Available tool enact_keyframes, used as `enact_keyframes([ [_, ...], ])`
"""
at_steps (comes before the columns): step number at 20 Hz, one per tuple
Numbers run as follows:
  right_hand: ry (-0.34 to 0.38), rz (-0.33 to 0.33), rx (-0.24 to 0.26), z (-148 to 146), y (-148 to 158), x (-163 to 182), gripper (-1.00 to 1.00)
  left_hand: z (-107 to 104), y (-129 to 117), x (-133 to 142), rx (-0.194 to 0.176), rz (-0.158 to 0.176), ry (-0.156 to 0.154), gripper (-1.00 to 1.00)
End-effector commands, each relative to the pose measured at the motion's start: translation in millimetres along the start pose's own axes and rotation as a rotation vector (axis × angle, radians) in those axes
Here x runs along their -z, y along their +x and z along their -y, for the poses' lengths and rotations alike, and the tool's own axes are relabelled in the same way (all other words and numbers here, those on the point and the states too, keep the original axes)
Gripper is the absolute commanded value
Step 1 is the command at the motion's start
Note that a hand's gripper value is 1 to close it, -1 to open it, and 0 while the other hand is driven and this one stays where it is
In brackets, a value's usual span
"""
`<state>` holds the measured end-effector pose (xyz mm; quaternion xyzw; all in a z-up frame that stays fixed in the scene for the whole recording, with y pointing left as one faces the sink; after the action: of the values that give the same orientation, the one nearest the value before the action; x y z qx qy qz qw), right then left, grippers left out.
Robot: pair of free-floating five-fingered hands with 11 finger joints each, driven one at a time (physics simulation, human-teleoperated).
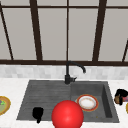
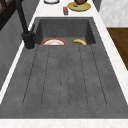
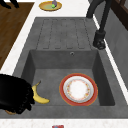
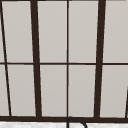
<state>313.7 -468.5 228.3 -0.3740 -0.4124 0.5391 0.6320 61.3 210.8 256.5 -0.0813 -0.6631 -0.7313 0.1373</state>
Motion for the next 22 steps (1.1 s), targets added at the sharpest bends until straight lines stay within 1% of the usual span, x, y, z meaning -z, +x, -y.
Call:
enact_keyframes([
  [1,0.0,-0.002,0.001,0.1,-31.1,-9.5,1.0,0.0,0.0,0.0,0.0,0.0,0.0,0.0],
  [8,0.001,-0.001,0.001,-3.7,-89.1,-24.3,1.0,0.0,0.0,0.0,0.0,0.0,0.0,0.0],
  [13,0.001,-0.001,0.0,-11.5,-131.6,-32.8,1.0,0.0,0.0,0.0,0.0,0.0,0.0,0.0],
  [15,-0.031,0.003,0.001,-22.1,-149.6,-33.5,1.0,0.0,0.0,0.0,0.0,0.0,0.0,0.0],
  [16,-0.043,0.003,0.003,-32.2,-159.1,-30.1,1.0,0.0,0.0,0.0,0.0,0.0,0.0,0.0],
  [17,-0.043,-0.004,0.006,-43.2,-168.7,-27.1,1.0,0.0,0.0,0.0,0.0,0.0,0.0,0.0],
  [22,-0.036,0.0,0.004,-71.3,-212.9,-9.5,1.0,0.0,0.0,0.0,0.0,0.0,0.0,0.0],
])
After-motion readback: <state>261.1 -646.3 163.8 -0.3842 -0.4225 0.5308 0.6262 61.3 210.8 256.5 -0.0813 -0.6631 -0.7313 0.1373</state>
